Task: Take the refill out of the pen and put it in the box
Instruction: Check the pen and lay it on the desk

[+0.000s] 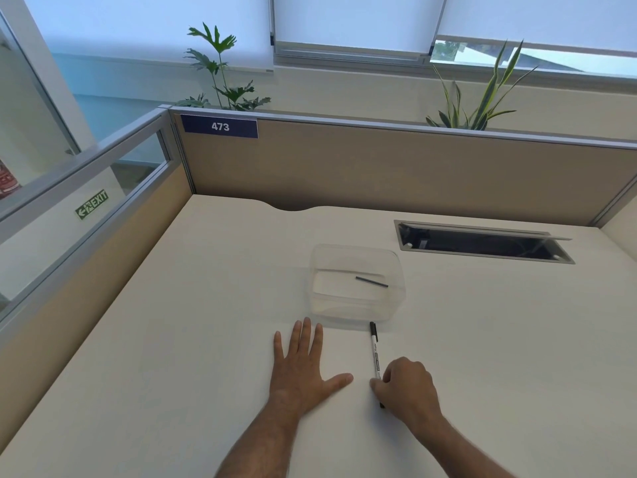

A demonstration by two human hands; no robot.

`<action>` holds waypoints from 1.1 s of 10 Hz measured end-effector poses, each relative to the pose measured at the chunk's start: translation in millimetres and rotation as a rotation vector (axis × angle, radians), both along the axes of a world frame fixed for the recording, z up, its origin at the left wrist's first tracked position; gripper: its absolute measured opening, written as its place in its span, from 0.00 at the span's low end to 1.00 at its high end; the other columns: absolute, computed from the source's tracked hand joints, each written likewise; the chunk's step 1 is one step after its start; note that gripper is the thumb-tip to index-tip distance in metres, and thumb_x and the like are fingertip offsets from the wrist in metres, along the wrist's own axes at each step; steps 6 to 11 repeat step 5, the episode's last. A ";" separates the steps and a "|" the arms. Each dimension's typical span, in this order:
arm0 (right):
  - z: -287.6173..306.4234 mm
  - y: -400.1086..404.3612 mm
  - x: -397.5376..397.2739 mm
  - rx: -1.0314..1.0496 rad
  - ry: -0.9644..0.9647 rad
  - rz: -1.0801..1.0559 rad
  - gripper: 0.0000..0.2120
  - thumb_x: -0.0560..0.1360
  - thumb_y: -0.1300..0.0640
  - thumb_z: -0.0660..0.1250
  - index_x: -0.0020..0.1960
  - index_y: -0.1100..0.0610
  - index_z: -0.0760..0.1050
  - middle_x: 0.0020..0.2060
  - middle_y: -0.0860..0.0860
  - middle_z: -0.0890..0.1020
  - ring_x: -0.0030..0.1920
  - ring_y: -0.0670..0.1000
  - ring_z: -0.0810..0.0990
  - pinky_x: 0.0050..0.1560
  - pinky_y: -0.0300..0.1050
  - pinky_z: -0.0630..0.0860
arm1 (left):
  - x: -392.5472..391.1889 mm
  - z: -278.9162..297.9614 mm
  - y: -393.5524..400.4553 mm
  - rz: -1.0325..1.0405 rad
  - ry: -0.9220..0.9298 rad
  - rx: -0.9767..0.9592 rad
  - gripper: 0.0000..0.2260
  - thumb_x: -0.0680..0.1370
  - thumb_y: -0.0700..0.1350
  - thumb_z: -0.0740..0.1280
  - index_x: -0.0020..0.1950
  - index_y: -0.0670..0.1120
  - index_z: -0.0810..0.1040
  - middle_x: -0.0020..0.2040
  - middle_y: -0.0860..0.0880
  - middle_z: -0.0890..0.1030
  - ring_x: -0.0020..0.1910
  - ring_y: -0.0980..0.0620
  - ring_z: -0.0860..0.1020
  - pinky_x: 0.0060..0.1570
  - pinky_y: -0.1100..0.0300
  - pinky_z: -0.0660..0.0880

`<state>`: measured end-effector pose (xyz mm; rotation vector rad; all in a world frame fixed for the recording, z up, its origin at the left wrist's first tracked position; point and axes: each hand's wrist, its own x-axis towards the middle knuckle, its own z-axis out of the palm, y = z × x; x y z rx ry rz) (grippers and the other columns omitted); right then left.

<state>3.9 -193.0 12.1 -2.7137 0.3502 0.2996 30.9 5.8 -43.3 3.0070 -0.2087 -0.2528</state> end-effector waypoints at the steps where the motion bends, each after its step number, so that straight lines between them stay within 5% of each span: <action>1: 1.0 0.0 -0.1 0.004 -0.001 -0.010 0.12 0.64 0.50 0.67 0.32 0.58 0.79 0.27 0.50 0.83 0.32 0.51 0.81 0.31 0.41 0.78 | 0.5 -0.1 -0.4 -0.002 0.000 0.002 0.52 0.64 0.81 0.37 0.79 0.49 0.36 0.80 0.47 0.34 0.78 0.48 0.32 0.71 0.35 0.31; 11: 9.8 0.8 0.0 -0.012 -0.017 -0.009 0.17 0.66 0.43 0.70 0.34 0.58 0.80 0.26 0.48 0.81 0.33 0.51 0.81 0.30 0.40 0.73 | -2.1 3.1 -0.6 0.006 0.005 -0.025 0.52 0.65 0.82 0.38 0.79 0.50 0.35 0.80 0.47 0.34 0.77 0.49 0.32 0.72 0.36 0.31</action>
